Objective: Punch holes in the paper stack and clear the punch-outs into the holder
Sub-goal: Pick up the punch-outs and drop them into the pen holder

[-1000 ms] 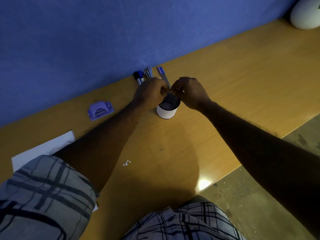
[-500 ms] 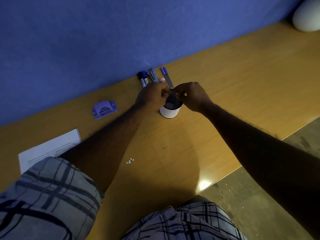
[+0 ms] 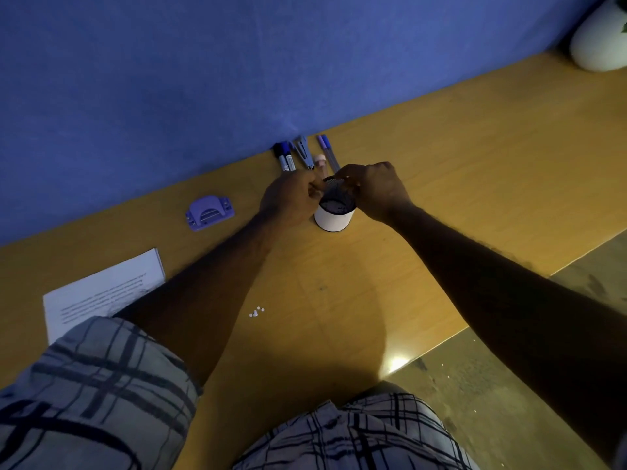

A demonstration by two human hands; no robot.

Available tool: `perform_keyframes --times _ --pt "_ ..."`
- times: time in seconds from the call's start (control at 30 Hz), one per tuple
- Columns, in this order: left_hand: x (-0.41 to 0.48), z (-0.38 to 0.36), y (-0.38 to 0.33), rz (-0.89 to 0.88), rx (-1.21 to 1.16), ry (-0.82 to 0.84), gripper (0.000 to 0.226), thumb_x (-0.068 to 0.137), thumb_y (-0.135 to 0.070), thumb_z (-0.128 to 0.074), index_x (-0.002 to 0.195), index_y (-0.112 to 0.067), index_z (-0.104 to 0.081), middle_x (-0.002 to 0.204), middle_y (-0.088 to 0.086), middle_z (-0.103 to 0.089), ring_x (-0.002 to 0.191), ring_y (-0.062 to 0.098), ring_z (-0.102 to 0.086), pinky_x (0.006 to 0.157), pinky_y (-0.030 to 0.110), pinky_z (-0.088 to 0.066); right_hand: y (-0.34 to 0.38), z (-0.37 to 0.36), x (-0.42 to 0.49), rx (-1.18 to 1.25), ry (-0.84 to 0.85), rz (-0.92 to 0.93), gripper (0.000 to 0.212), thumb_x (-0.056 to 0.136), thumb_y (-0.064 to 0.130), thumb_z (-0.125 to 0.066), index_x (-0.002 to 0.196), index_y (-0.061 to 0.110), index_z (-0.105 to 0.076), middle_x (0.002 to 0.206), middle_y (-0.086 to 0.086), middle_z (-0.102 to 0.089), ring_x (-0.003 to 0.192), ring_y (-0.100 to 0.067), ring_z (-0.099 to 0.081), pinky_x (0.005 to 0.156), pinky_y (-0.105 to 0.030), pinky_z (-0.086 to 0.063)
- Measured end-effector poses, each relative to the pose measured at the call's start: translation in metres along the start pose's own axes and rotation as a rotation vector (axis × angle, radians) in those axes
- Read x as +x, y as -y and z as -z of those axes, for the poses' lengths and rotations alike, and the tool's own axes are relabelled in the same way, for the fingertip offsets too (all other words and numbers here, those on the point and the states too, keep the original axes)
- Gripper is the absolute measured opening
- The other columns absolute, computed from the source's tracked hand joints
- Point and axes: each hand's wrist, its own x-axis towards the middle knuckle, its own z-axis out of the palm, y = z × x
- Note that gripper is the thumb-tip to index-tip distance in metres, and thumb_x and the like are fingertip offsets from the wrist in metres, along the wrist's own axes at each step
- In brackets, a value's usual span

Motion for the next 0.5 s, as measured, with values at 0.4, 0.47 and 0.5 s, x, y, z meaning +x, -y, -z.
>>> perform_keyframes --times 0.4,0.47,0.5 --pt "-0.055 0.005 0.030 0.001 -0.034 0.039 0.029 0.087 -0.017 -0.064 0.116 -0.015 -0.063 0.109 0.002 -0.068 0.097 0.011 -0.063 0.085 0.035 -0.056 0.034 -0.012 -0.042 0.266 0.042 0.147 0.034 0.087 0.014 -0.067 0.121 0.015 -0.062 0.119 -0.004 -0.065 0.100 -0.011 -0.061 0.080 -0.029 -0.054" --pt "-0.076 0.005 0.044 0.026 -0.046 0.041 0.029 0.087 -0.016 -0.064 0.116 -0.016 -0.062 0.111 0.000 -0.067 0.098 0.009 -0.062 0.085 0.031 -0.056 0.045 -0.022 -0.053 0.247 0.087 0.146 0.036 0.086 0.015 -0.069 0.122 0.015 -0.061 0.120 -0.004 -0.064 0.095 -0.007 -0.057 0.076 -0.023 -0.048" --pt "-0.088 0.005 0.052 0.034 -0.048 0.046 0.029 0.087 -0.015 -0.064 0.116 -0.016 -0.062 0.111 -0.001 -0.067 0.097 0.008 -0.062 0.085 0.030 -0.055 0.051 -0.028 -0.058 0.237 0.115 0.151 0.037 0.086 0.016 -0.070 0.123 0.015 -0.061 0.120 -0.004 -0.064 0.092 -0.008 -0.058 0.075 -0.022 -0.047"
